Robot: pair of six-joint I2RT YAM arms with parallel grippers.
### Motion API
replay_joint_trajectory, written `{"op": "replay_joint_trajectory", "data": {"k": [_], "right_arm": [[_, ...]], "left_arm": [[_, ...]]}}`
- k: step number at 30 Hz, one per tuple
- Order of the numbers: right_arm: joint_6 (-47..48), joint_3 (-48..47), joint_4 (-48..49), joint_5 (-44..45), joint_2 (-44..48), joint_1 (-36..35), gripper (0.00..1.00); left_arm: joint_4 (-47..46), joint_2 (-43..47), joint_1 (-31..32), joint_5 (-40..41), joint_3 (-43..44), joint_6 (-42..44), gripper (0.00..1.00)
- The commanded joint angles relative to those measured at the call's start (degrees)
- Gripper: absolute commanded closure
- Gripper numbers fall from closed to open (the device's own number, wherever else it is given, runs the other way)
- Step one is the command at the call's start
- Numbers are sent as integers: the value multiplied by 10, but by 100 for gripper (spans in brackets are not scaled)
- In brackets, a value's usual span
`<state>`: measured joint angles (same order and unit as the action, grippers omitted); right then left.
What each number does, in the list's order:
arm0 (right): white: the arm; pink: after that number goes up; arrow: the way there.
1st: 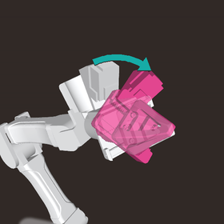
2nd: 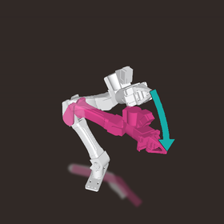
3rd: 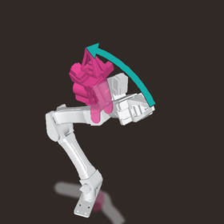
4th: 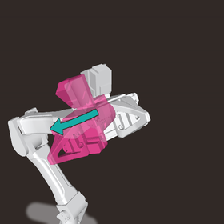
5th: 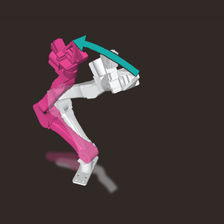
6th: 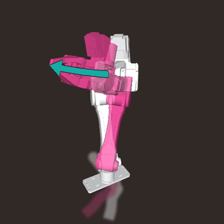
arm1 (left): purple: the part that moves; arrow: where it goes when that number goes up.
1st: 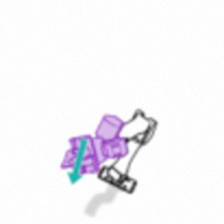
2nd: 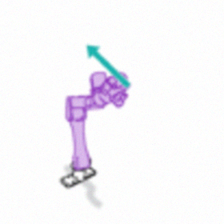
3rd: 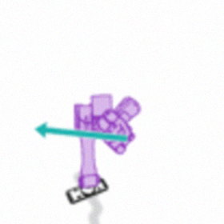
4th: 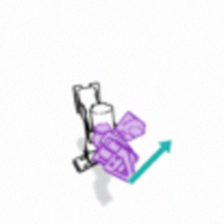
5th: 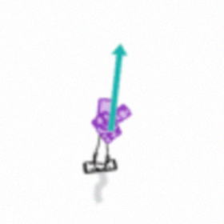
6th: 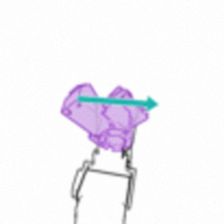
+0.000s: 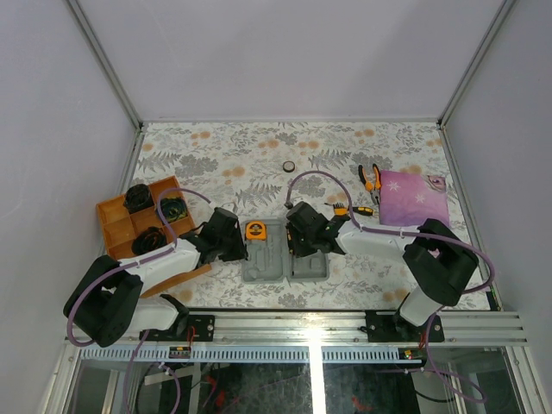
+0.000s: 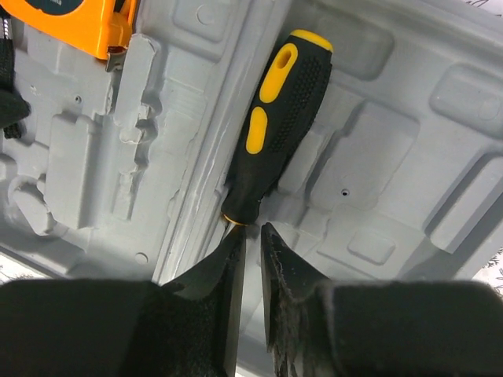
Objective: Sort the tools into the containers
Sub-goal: Place the screwdriver in the storage box.
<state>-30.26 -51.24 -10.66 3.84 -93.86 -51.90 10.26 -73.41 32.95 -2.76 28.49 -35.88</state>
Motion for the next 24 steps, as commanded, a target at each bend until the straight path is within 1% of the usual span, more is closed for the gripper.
{"op": "replay_joint_trajectory", "data": {"k": [1, 5, 7, 9, 12, 14, 15, 17, 19, 21, 24], "right_arm": [[-47, 33, 23, 6, -60, 6, 81], [-64, 46, 38, -1, -56, 11, 85], [-45, 49, 44, -2, -39, 10, 84], [-14, 51, 41, 10, -8, 10, 76], [47, 51, 28, 41, 44, 11, 61], [98, 51, 25, 59, 72, 10, 53], [128, 49, 21, 68, 82, 11, 50], [185, 40, 8, 75, 96, 12, 38], [233, 28, -1, 77, 102, 14, 30], [256, 6, -7, 76, 99, 21, 27], [236, -26, -13, 63, 81, 31, 27]], "left_arm": [[18, -10, 2, -5, -12, 13, 88], [19, -10, 2, -5, -12, 14, 88], [21, -8, 2, -1, -11, 14, 88], [27, -4, 2, 5, -9, 12, 88], [36, 4, 2, 16, -4, 9, 88], [42, 8, 2, 21, 1, 9, 88], [44, 10, 3, 23, 3, 8, 88], [45, 12, 2, 24, 6, 8, 88], [45, 11, 2, 24, 8, 8, 88], [44, 7, 2, 22, 10, 8, 88], [41, 7, 2, 19, 8, 7, 88]]}}
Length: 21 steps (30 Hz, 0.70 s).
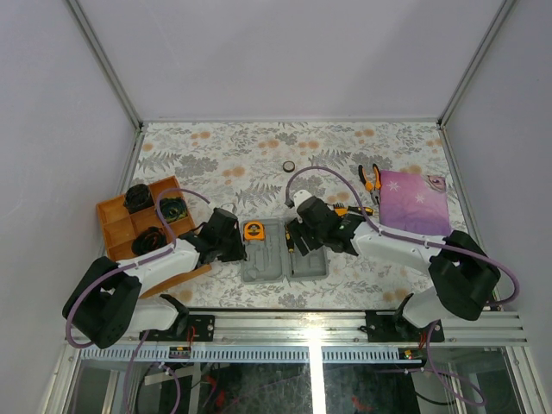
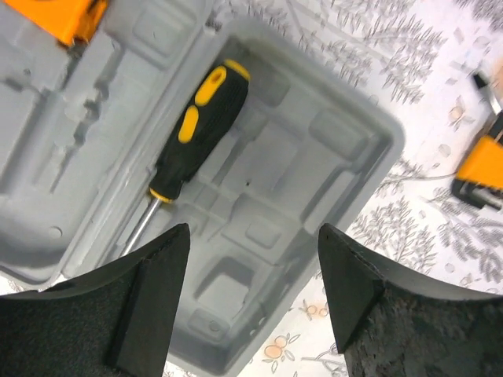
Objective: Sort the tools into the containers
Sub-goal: Place the screwdriver in the storage box.
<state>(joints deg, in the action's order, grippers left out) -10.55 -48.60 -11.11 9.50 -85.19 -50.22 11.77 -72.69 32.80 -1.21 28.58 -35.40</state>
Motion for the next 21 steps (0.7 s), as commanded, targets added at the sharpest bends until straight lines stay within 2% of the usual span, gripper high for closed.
{"op": "replay_joint_trajectory", "data": {"k": [1, 9, 14, 21], "right_arm": [[26, -62, -8, -1, -13, 14, 28], [-83, -88, 45, -62, -71, 25, 37], [-96, -83, 85, -136, -98, 56, 38], [-105, -79, 123, -210, -138, 82, 46]], "left_arm": [[25, 0, 3, 2, 5, 2, 88], [18, -5, 3, -9, 3, 3, 88], [16, -8, 4, -12, 4, 6, 88], [12, -11, 4, -16, 2, 8, 88]]}}
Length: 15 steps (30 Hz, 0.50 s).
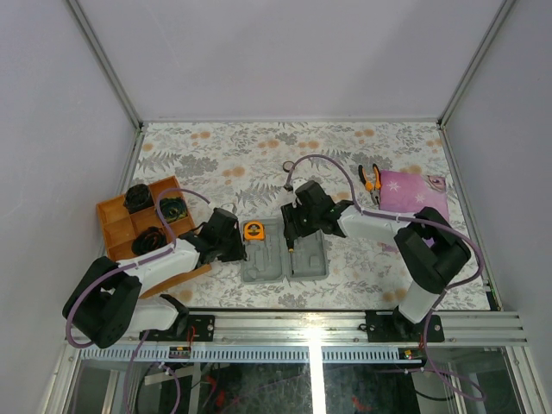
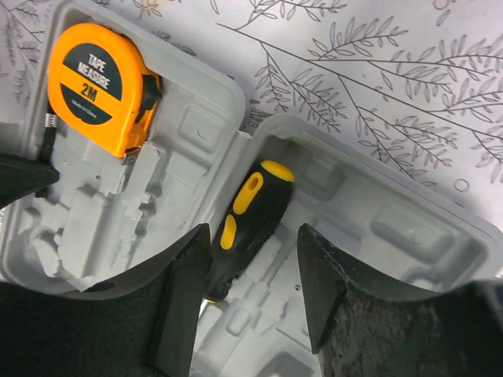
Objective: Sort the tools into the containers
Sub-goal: Place the screwdriver in the storage box.
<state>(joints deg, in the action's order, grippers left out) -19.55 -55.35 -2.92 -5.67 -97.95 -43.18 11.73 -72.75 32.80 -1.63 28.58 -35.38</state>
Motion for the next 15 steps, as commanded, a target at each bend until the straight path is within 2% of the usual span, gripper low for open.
{"op": "replay_joint_trajectory", "data": {"k": [1, 11, 15], "right_arm": [[-18, -11, 46, -69, -13, 15, 46], [-29, -26, 36, -120, -67, 33, 51], [-30, -27, 32, -122, -75, 34, 63]], "left_arm": [[13, -11, 3, -12, 3, 7, 88], [13, -12, 4, -12, 3, 9, 88], [13, -11, 3, -13, 4, 9, 88]]}}
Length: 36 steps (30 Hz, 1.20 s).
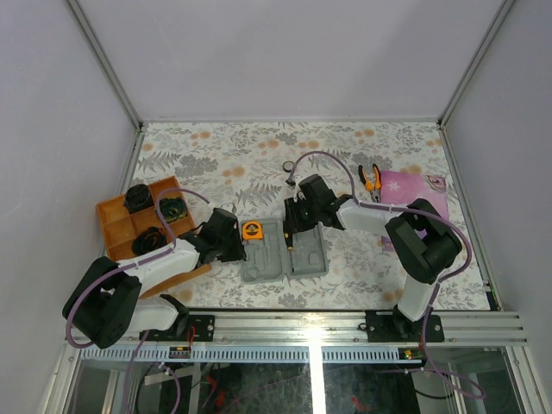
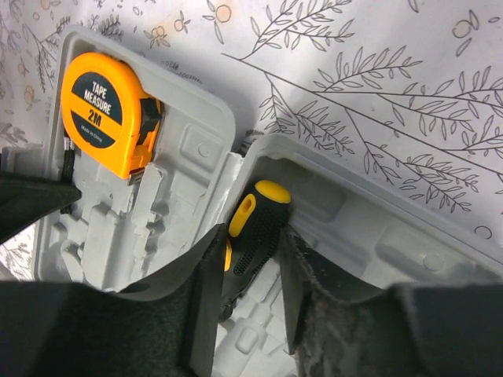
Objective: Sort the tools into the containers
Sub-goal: Place the screwdriver in the storage box.
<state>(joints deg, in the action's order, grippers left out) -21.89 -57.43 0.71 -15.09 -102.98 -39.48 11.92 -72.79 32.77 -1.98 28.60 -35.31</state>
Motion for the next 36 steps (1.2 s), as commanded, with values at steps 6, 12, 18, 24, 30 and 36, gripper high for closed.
{"op": "replay_joint_trajectory", "data": {"k": [6, 12, 18, 24, 30, 36], "right_arm": [[1, 29, 39, -28, 14, -3, 77], [1, 73, 103, -30, 73, -3, 80], [-13, 106, 143, 3, 135, -3, 82], [-26, 107, 149, 17, 143, -3, 82], [-34, 74, 79, 38, 120, -3, 72], [-17, 66, 52, 15, 92, -3, 61]], "left_arm": [[11, -12, 4, -9, 3, 9, 88], [11, -12, 4, -7, 2, 8, 88], [13, -10, 4, -7, 1, 8, 88], [15, -8, 4, -7, 2, 7, 88], [15, -8, 4, -7, 1, 7, 88], [13, -9, 4, -6, -1, 7, 88]]}}
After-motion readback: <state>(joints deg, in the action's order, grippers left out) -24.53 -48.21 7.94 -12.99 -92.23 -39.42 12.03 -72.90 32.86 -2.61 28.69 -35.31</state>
